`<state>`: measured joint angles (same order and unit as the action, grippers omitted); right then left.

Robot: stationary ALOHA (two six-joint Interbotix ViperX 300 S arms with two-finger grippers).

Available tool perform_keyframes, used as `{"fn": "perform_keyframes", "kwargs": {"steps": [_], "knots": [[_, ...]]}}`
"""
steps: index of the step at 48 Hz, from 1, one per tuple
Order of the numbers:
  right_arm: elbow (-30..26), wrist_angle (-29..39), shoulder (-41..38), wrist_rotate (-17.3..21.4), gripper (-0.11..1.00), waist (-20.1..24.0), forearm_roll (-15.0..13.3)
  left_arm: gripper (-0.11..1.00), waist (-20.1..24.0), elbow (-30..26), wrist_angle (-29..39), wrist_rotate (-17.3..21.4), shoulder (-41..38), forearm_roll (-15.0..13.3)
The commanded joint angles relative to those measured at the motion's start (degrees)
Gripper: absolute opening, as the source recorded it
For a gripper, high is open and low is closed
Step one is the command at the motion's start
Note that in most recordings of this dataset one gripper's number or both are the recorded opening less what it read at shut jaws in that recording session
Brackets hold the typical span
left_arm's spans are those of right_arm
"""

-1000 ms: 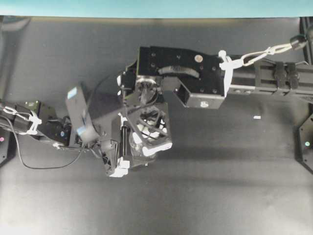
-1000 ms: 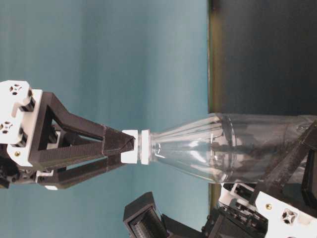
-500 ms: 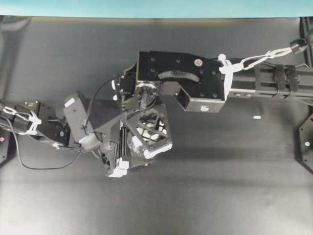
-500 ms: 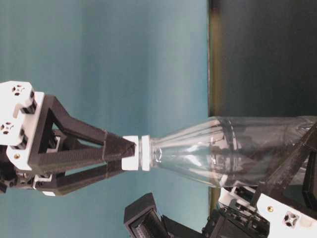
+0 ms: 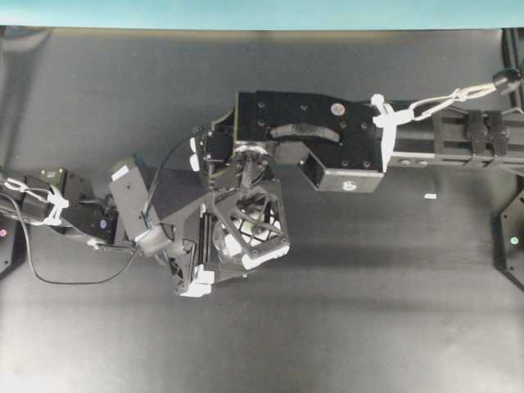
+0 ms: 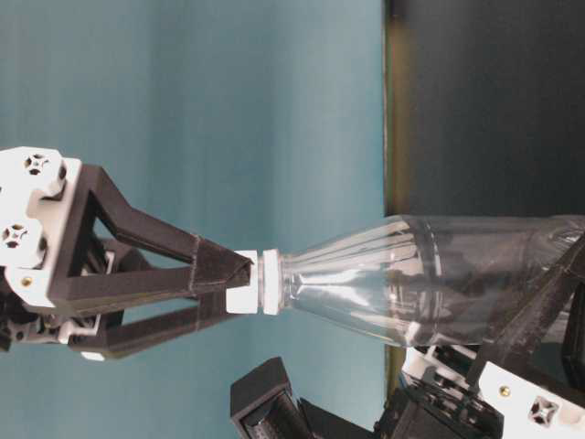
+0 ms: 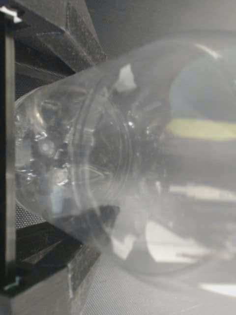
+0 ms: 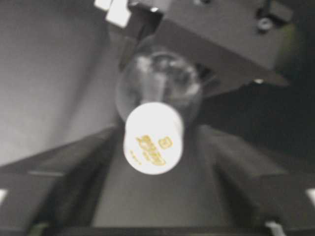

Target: Open the bottle cap by holding the bottle with the left arm and twisting the cap with the right arm.

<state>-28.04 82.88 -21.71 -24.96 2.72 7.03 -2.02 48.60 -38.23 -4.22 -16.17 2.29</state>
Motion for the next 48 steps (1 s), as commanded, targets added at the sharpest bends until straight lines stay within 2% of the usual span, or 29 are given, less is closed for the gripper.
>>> {"fn": "perform_keyframes", "kwargs": {"steps": [1, 4, 8, 13, 16, 19, 20, 23, 26, 29, 32, 35, 48], "knots": [[-0.79, -1.76, 2.29, 2.11, 0.77, 0.26, -0.35, 0.88, -0.09, -0.18, 0.79, -0.09, 0.09, 0.18], [-1.32, -2.29, 2.90, 4.39, 0.82, 0.18, -1.41, 0.88, -0.09, -0.18, 0.88, -0.09, 0.09, 0.18], [-1.93, -1.85, 3.87, 7.73, 0.82, 0.18, -3.16, 0.88, 0.00, -0.26, 0.88, -0.09, 0.09, 0.26], [-3.16, -1.05, 5.27, 14.68, 0.82, 0.62, -3.87, 0.88, 0.18, -0.35, 0.88, -0.09, 0.09, 0.26], [-4.75, -0.53, 5.71, 23.03, 0.82, 1.05, -3.87, 0.88, 0.26, -0.44, 0.88, -0.09, 0.09, 0.26], [-6.68, 0.35, 5.80, 34.54, 0.82, 1.05, -3.87, 0.88, 0.26, -0.35, 0.88, -0.18, 0.18, 0.26], [-7.73, 1.23, 5.71, 40.17, 0.82, 0.97, -3.96, 0.88, 0.26, -0.44, 0.88, -0.18, 0.18, 0.26], [-9.93, 3.78, 5.19, 50.36, 0.82, 0.70, -3.78, 0.88, 0.26, -0.35, 0.88, -0.35, 0.18, 0.26], [-11.95, 6.77, 4.22, 57.66, 0.81, 0.70, -3.25, 0.88, 0.26, -0.35, 0.88, -0.70, 0.18, 0.26], [-13.80, 8.96, 2.90, 62.31, 0.81, 0.97, -2.99, 0.88, 0.18, -0.35, 0.88, -0.88, 0.18, 0.26], [-15.12, 11.16, 1.41, 65.83, 0.81, 1.23, -2.99, 0.88, 0.18, -0.44, 0.88, -0.88, 0.18, 0.26], [-15.82, 13.18, -0.18, 67.68, 0.80, 1.23, -2.81, 0.88, 0.18, -0.44, 0.88, -0.88, 0.26, 0.26], [-14.94, 14.59, -3.96, 67.41, 0.78, 1.49, -2.72, 0.88, 0.09, -0.44, 0.88, -0.88, 0.44, 0.26]]}}
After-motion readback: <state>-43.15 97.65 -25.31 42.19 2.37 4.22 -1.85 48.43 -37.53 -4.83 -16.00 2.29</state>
